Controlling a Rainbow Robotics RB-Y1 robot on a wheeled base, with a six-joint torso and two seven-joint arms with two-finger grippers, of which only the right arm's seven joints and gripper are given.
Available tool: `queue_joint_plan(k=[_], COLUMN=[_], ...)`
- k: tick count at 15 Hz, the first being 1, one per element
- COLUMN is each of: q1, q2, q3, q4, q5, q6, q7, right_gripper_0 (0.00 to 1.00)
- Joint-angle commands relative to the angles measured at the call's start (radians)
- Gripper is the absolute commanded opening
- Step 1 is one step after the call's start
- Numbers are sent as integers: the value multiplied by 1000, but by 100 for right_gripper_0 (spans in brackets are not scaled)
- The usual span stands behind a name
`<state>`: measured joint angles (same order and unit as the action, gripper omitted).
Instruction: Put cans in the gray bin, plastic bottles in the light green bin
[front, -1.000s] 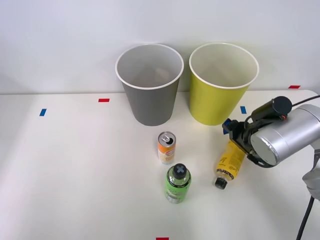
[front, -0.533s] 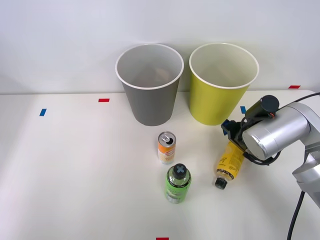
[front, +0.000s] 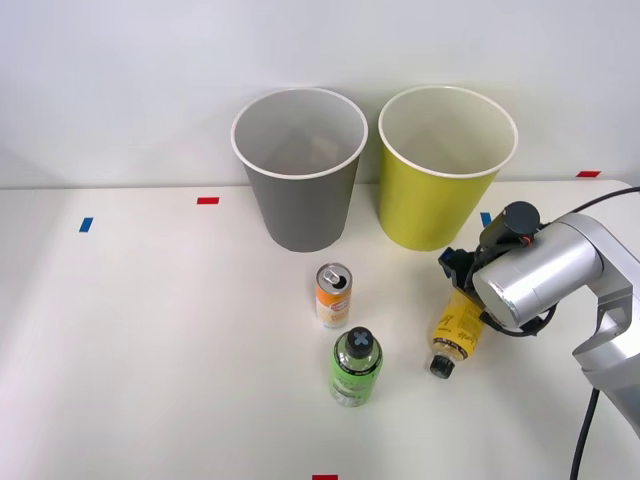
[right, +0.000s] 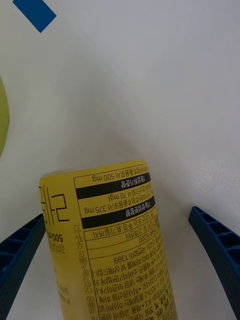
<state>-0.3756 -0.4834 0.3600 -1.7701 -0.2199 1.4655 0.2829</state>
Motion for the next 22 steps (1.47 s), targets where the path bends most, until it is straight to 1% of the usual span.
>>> queue_joint_plan(k=[1,2,3,4,8,11,12,14,15,16,19,21,22], q1=[-9,-11,-14,-14,-12,-11,-9,9,34,75,188,268,320], q2=[26,31,35,37,34,31,26,-11,-27,-54,-104,-142,-161], q3=[0,0,0,0,13,30,28,28,28,28,27,2,-27], q4=[41,41,41,41,15,-28,-49,-117,-163,-239,-434,-554,-632], q5=[36,44,48,59,73,105,109,123,137,165,226,237,235], q6=[-24,-25,-24,-25,-25,-25,-24,-24,-25,-24,-25,-31,-48], q7=[7,13,16,21,52,90,147,299,357,423,536,590,634], right_gripper_0=[100,89,26,0,0,0,0,0,0,0,0,0,0])
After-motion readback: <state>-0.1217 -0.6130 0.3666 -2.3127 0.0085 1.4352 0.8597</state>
